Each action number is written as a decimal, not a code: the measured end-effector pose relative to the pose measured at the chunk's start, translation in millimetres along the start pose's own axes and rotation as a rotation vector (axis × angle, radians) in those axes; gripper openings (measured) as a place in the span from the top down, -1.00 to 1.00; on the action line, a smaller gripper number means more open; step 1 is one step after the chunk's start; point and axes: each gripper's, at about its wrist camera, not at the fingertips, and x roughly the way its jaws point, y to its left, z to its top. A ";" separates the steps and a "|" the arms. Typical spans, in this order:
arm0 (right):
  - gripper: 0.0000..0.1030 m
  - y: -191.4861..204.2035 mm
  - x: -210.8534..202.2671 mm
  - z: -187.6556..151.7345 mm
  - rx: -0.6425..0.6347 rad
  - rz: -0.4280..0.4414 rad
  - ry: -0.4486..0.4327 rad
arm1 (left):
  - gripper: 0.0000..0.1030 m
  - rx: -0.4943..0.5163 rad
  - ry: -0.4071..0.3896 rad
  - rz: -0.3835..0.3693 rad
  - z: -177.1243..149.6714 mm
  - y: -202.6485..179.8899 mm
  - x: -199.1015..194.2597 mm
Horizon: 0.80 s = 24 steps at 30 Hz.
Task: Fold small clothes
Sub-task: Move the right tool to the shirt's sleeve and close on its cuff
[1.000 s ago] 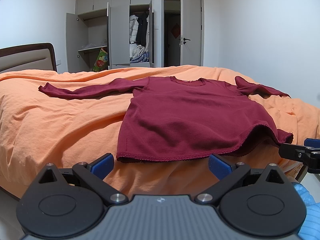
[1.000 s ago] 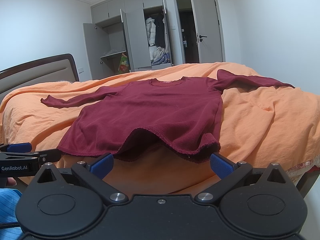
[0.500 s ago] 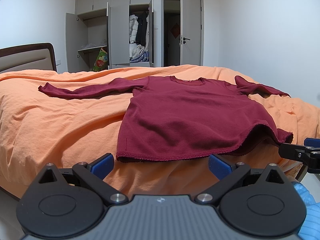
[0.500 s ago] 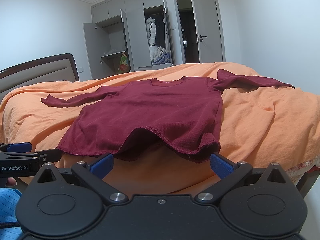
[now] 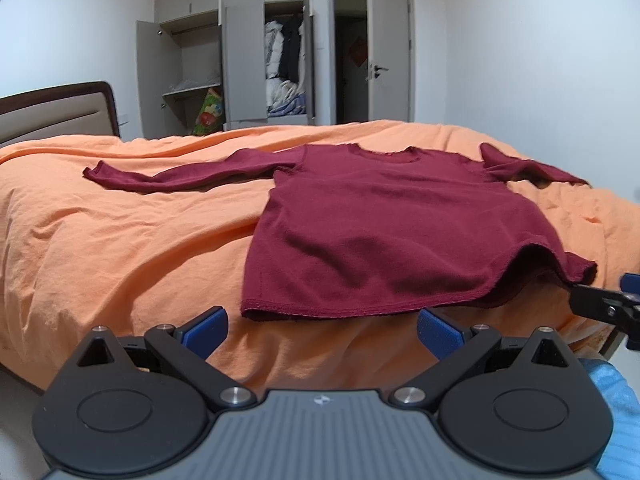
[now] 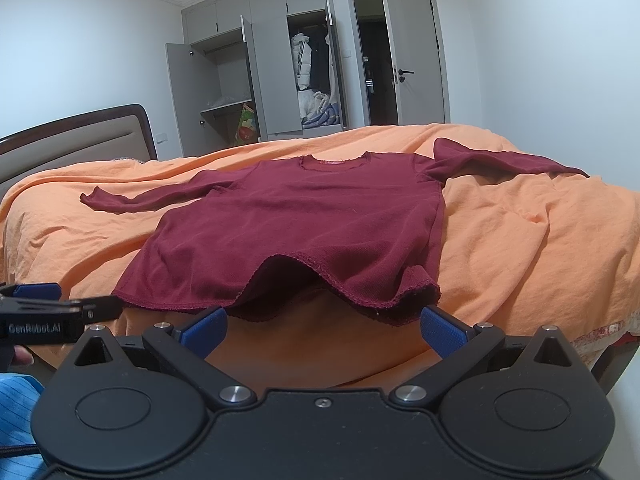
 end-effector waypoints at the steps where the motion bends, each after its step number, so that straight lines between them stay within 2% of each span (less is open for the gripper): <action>1: -0.99 -1.0 0.3 0.8 0.004 -0.002 0.004 | -0.99 -0.009 0.009 0.002 4.0 2.8 2.6; 6: -0.99 -8.2 4.8 6.2 0.044 -0.006 0.023 | -0.99 -0.051 0.020 -0.010 34.4 11.9 14.5; 11: -0.99 -16.1 6.5 19.6 0.056 -0.034 0.047 | -0.99 -0.004 -0.027 -0.022 77.8 2.7 37.1; 16: -0.99 -23.7 14.6 40.8 -0.012 -0.103 0.026 | -0.99 0.061 -0.049 -0.054 116.9 -22.3 73.2; 24: -0.99 -64.6 56.7 81.5 -0.009 -0.202 -0.047 | -0.99 0.096 0.003 -0.079 159.8 -49.6 132.6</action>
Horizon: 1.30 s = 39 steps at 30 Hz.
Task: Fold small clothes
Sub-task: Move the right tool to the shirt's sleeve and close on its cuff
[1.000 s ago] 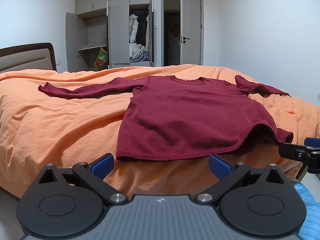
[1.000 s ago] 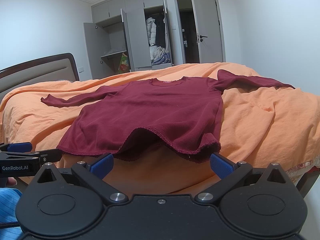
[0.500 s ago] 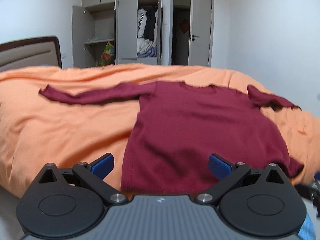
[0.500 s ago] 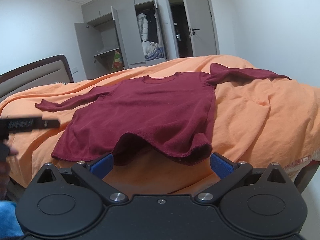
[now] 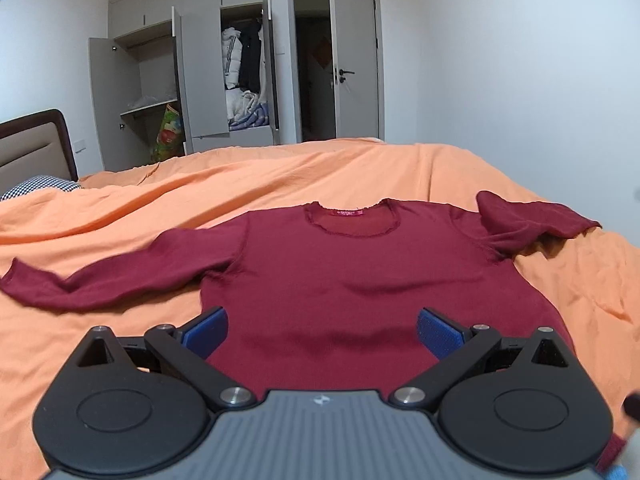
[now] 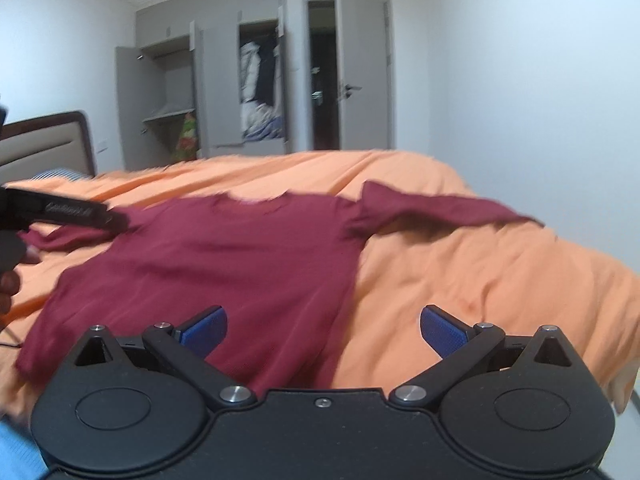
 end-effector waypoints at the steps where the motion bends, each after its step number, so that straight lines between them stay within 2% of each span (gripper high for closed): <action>1: -0.99 -6.2 8.2 5.8 0.006 -0.015 -0.008 | -0.99 0.004 0.004 0.008 6.0 -2.2 8.6; 7: -0.99 -55.6 58.7 39.4 0.065 -0.074 -0.063 | -0.99 -0.037 0.027 0.030 36.5 -8.2 59.1; 10: -0.99 -87.9 89.5 52.3 0.102 -0.097 -0.058 | -0.99 -0.063 0.023 0.041 43.3 -14.6 79.0; 13: -0.99 -121.8 122.5 61.2 0.152 -0.121 -0.024 | -0.99 -0.088 0.021 0.057 42.3 -23.4 99.2; 23: -0.99 -237.6 241.8 93.1 0.279 -0.214 0.085 | -0.99 -0.095 0.101 0.094 33.2 -58.3 161.4; 28: -0.99 -288.1 296.3 100.4 0.417 -0.244 0.130 | -0.99 -0.117 0.135 0.105 30.4 -73.4 182.5; 30: -0.98 -300.8 308.0 102.7 0.438 -0.266 0.130 | -0.99 -0.112 0.151 0.111 26.3 -79.0 190.1; 34: -0.76 -309.6 326.1 103.9 0.425 -0.339 0.125 | -0.99 -0.053 0.161 0.143 17.1 -90.5 199.7; 37: -0.64 -313.7 333.1 96.8 0.445 -0.358 0.116 | -0.99 -0.028 0.150 0.159 12.2 -96.3 200.9; 39: -0.63 -316.8 337.7 92.9 0.450 -0.361 0.105 | -0.99 -0.024 0.149 0.161 11.2 -97.2 201.4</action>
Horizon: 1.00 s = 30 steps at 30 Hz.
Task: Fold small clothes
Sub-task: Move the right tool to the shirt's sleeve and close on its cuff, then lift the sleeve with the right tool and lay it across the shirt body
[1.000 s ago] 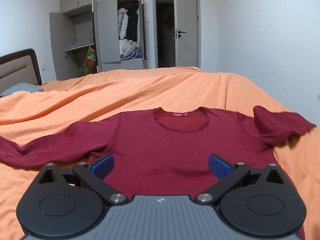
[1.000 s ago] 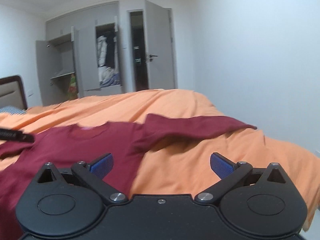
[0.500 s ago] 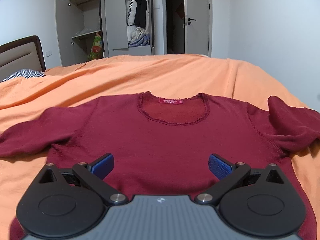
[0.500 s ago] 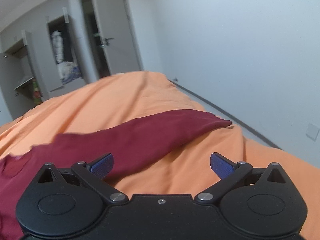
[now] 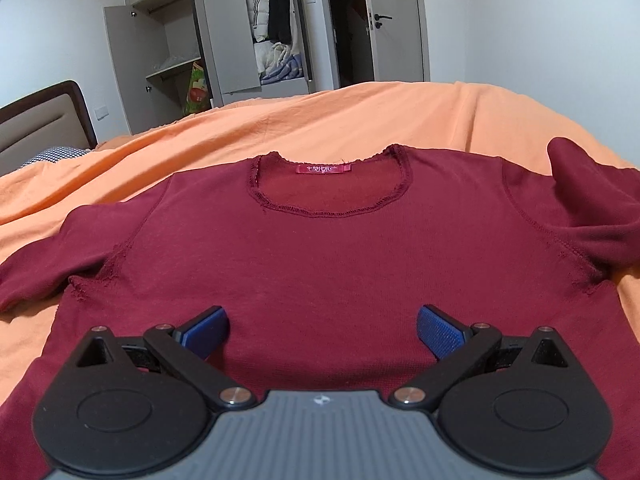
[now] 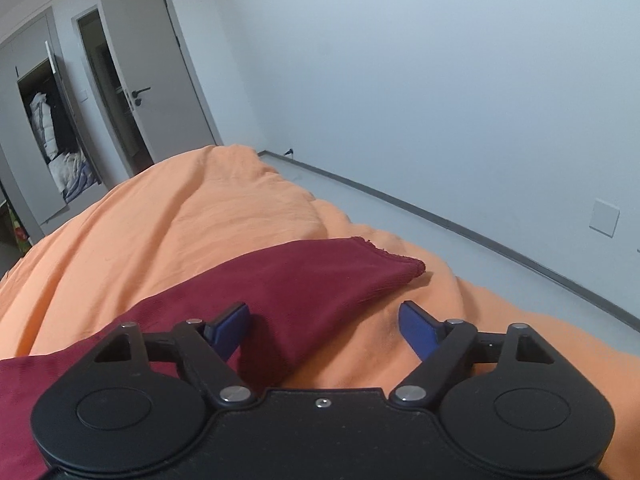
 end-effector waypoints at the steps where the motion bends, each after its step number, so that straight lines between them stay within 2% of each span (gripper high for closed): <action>1: -0.62 -0.4 1.1 -1.5 -0.001 0.001 -0.006 | -0.99 0.000 0.000 0.000 -0.1 0.3 0.2; 6: -0.54 0.2 4.1 -5.9 -0.001 0.001 -0.031 | -1.00 0.000 -0.002 0.010 -1.2 -0.8 1.9; 9: -0.42 0.9 0.2 -8.3 -0.002 -0.003 -0.042 | -1.00 0.004 -0.004 0.019 -2.3 -2.4 3.6; 11: -0.16 0.7 -2.4 -9.4 -0.002 -0.014 -0.051 | -1.00 0.006 -0.005 0.024 -2.7 -3.6 4.2; 15: 0.20 0.1 -6.2 -9.2 0.003 -0.029 -0.058 | -1.00 0.003 -0.005 0.020 -2.3 -3.7 4.7; 17: 0.54 -0.8 -7.8 -7.7 0.010 -0.025 -0.056 | -1.00 -0.001 -0.003 0.017 -2.2 -3.3 4.6; 20: 0.86 -2.0 -11.5 -4.9 0.017 -0.003 -0.057 | -0.99 -0.002 0.000 0.015 -1.2 -3.0 4.3; 24: 0.88 -0.2 -19.6 -1.0 0.009 -0.001 -0.071 | -0.99 -0.001 0.011 0.012 4.0 -1.7 1.9; 30: 0.89 13.0 -46.0 9.4 -0.078 -0.034 -0.147 | -0.99 -0.015 0.023 -0.013 8.5 4.5 -4.0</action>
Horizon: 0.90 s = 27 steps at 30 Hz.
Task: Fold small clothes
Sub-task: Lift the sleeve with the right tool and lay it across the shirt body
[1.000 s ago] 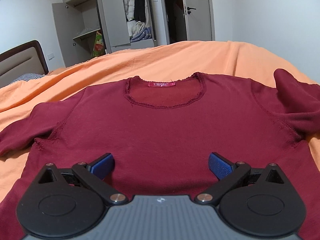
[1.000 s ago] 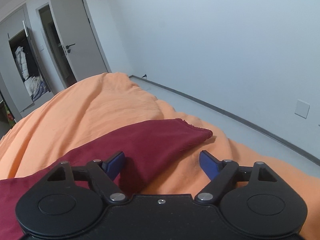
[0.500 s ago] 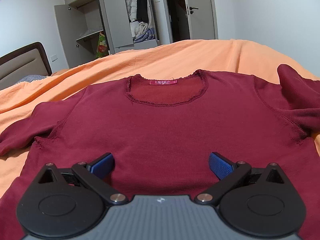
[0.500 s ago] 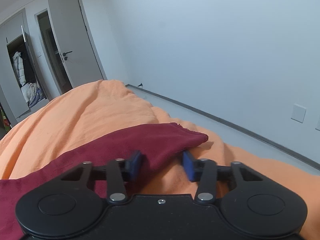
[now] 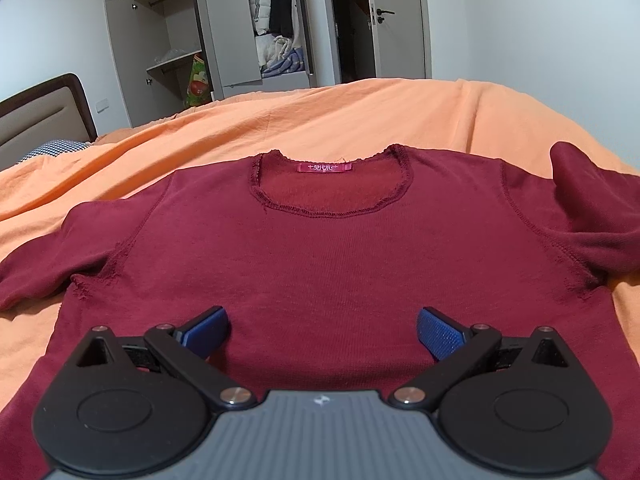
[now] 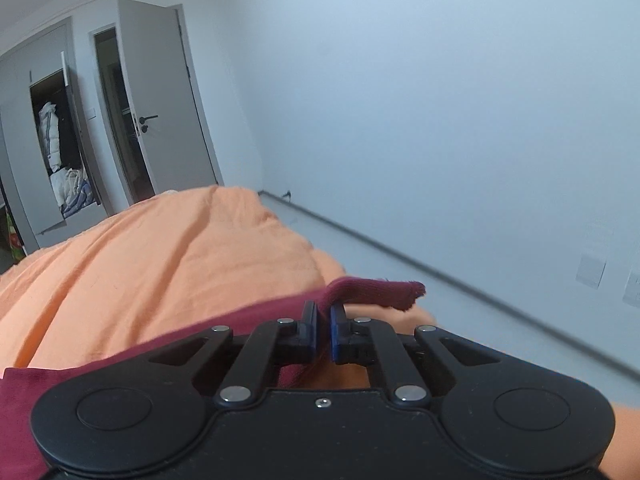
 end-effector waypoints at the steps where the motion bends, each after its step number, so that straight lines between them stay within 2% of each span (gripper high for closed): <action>1: 0.89 1.4 -3.9 2.5 -0.009 -0.003 -0.011 | -0.99 -0.001 0.002 0.000 0.5 0.7 -0.7; 8: 0.89 0.0 -22.8 20.7 -0.026 -0.047 -0.065 | -0.99 0.014 0.012 0.012 8.3 8.7 0.4; 17: 0.89 3.6 -29.5 26.5 -0.043 -0.088 -0.060 | -0.99 0.020 0.023 -0.011 20.6 25.0 10.4; 22: 0.89 35.1 -52.5 35.2 -0.102 -0.044 -0.130 | -0.99 -0.008 0.017 -0.045 31.3 41.0 8.5; 27: 0.89 92.1 -79.8 46.9 -0.188 0.067 -0.215 | -0.99 -0.063 -0.011 -0.062 50.2 66.8 0.6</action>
